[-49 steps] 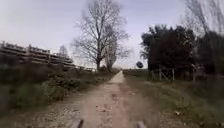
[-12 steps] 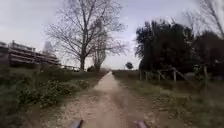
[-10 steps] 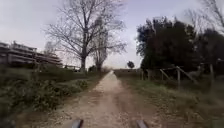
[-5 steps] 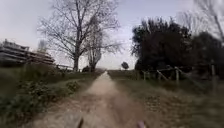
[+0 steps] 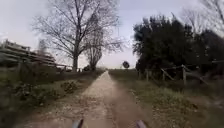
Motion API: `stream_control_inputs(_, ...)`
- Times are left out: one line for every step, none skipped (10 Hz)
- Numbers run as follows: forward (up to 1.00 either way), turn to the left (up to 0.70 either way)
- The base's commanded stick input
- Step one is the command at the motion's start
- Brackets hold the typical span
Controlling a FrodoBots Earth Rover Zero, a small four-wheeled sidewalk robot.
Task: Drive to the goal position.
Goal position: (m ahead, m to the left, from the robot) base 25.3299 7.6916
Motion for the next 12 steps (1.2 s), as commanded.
stream_control_inputs(0.7, 0.0)
stream_control_inputs(0.7, 0.0)
stream_control_inputs(0.7, 0.0)
stream_control_inputs(0.7, 0.0)
stream_control_inputs(0.7, 0.0)
stream_control_inputs(0.7, 0.0)
stream_control_inputs(0.7, 0.0)
stream_control_inputs(0.7, 0.0)
stream_control_inputs(0.7, 0.0)
stream_control_inputs(0.7, 0.0)
stream_control_inputs(0.7, 0.0)
stream_control_inputs(0.7, 0.0)
